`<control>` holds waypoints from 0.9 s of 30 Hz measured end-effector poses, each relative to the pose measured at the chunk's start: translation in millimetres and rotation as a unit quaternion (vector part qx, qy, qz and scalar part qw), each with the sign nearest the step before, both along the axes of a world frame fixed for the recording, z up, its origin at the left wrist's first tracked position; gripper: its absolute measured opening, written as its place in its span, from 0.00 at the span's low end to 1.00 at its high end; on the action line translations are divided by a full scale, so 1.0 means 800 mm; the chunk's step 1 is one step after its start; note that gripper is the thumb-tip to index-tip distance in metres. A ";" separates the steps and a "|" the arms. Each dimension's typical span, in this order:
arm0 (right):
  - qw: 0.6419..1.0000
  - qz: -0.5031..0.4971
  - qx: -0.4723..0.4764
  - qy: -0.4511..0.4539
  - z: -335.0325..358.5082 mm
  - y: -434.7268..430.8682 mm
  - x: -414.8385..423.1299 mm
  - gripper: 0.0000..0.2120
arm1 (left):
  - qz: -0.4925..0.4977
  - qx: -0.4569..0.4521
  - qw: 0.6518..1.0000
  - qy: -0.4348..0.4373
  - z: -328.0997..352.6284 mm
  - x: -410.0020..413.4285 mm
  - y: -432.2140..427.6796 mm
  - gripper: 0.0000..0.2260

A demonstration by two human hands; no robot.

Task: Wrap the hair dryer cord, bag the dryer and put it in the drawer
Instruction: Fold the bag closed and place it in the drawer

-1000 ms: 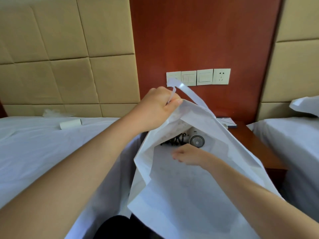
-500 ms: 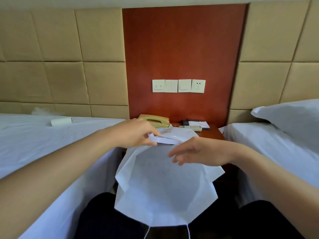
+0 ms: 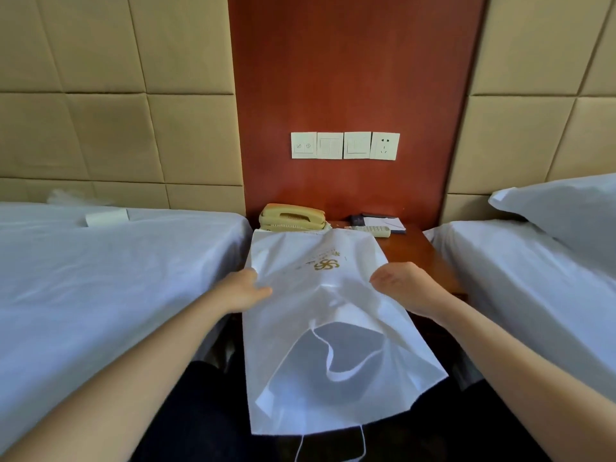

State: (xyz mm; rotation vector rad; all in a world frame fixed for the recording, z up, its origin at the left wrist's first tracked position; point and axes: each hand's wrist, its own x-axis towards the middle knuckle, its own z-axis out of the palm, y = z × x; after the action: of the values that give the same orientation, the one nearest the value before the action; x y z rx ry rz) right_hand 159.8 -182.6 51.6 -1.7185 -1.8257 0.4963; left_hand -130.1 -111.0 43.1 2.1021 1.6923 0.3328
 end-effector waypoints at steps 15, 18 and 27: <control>0.933 -0.240 -0.054 0.263 -0.103 0.011 0.013 0.14 | 0.318 -0.077 0.791 -0.517 -0.158 0.043 -0.027 0.24; 0.923 -0.256 -0.050 0.284 -0.102 0.004 0.009 0.15 | 0.304 -0.064 0.802 -0.509 -0.151 0.043 -0.035 0.17; 0.930 -0.206 -0.049 0.301 -0.082 0.004 0.025 0.06 | 0.250 -0.068 0.863 -0.434 -0.120 0.005 -0.044 0.06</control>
State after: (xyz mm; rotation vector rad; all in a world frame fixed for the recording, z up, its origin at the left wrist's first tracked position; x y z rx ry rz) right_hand 179.8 -179.3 -13.7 -1.7018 -0.9941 0.8312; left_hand -126.4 -145.8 -53.3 1.0649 1.5484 1.0861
